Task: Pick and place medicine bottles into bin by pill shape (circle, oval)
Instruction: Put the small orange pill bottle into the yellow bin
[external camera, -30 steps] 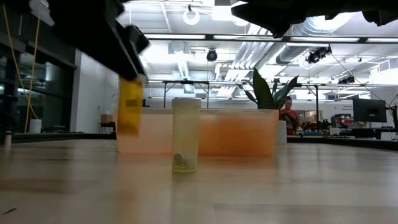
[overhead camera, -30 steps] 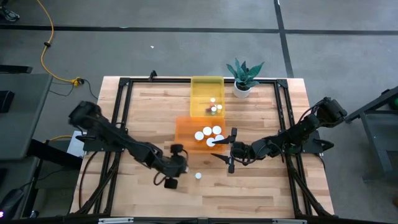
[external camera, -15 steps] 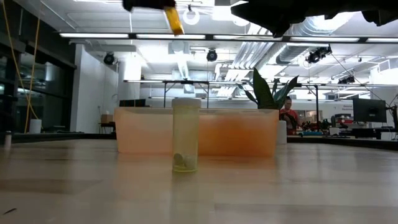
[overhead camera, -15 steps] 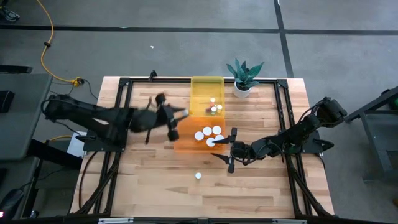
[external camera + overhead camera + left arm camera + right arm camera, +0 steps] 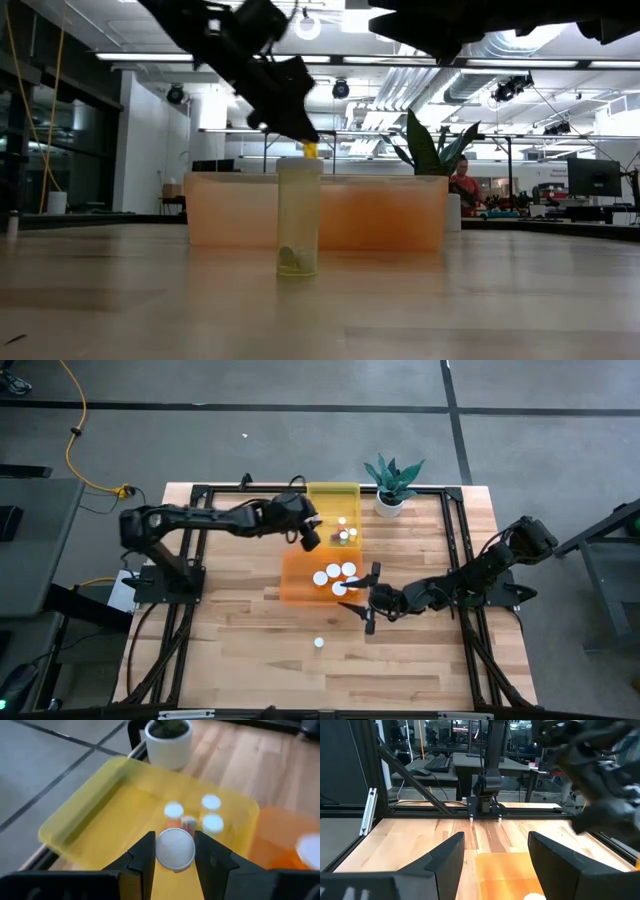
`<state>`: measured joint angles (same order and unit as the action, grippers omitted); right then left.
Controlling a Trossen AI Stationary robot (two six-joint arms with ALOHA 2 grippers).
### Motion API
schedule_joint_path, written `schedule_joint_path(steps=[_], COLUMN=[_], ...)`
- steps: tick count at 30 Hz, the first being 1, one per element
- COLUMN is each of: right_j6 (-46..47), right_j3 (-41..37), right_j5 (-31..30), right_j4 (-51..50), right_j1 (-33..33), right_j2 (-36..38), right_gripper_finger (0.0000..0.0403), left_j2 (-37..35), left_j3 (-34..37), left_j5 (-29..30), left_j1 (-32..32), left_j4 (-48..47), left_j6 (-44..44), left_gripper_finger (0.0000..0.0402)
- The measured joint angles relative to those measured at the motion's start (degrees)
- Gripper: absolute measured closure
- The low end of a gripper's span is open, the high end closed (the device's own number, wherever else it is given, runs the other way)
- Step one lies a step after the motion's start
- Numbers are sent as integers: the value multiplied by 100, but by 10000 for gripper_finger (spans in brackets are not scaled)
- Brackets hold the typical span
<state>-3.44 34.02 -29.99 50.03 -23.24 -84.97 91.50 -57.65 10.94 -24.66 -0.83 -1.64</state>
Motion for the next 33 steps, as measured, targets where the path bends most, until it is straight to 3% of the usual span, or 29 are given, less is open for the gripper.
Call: schedule_joint_path(steps=[10, 19, 23, 33], right_j6=[200, 201, 225, 317], right_j3=[0, 0, 0, 0], right_j5=[27, 45, 45, 43], right_j4=[-39, -60, -60, -57], right_j1=[39, 39, 39, 39], right_j2=[0, 0, 0, 0], right_gripper_finger=[190, 190, 190, 190], left_j2=[1420, 1555, 1555, 1557], left_j3=[-1483, -1504, -1475, -1140], left_j5=[-44, -174, -492, -443], left_j1=[13, -11, -11, -46], left_j4=[-897, -1025, -1035, -952], left_j6=[-407, -917, -1036, -1172], left_gripper_finger=[301, 302, 300, 286])
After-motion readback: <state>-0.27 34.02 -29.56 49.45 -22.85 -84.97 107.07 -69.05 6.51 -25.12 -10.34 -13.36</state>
